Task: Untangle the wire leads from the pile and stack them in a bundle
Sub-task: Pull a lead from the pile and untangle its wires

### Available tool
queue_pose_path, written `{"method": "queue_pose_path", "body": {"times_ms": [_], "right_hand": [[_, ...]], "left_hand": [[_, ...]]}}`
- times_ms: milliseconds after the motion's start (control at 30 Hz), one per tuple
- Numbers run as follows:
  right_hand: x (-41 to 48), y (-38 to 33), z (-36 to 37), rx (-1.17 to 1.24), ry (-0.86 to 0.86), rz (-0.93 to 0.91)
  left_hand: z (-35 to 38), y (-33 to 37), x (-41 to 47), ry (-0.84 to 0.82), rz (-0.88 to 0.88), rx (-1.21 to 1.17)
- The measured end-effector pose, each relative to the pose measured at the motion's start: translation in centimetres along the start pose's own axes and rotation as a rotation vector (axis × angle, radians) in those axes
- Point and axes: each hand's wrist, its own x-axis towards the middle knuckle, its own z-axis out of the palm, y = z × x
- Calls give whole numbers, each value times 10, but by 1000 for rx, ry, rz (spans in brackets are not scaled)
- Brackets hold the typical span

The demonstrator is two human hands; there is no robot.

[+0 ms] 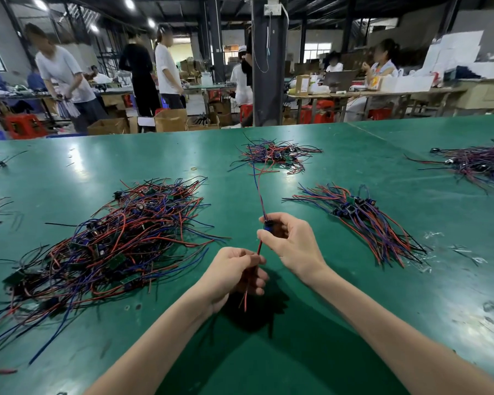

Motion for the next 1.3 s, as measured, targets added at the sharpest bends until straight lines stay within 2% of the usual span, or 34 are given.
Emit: {"method": "queue_pose_path", "body": {"times_ms": [133,300,400,567,767,933,1167,1300], "right_hand": [[1,2,-4,16,49,0],[11,5,-12,27,93,87],[12,8,-15,27,117,106],[7,5,-8,-34,139,-10],[13,6,-18,-59,195,23],[11,8,-18,-75,204,22],[18,11,-24,-99,258,23],[20,14,-26,-93,262,43]], "left_hand": [[1,3,-2,-77,58,-4],[1,2,-4,-139,67,-5],[1,3,-3,-109,35,54],[-2,2,-1,-55,-43,77],[-2,4,-4,-192,-28,8],[-2,4,-4,-170,-50,93],[-1,4,-5,-252,-36,16],[0,3,-4,-182,-36,97]]}}
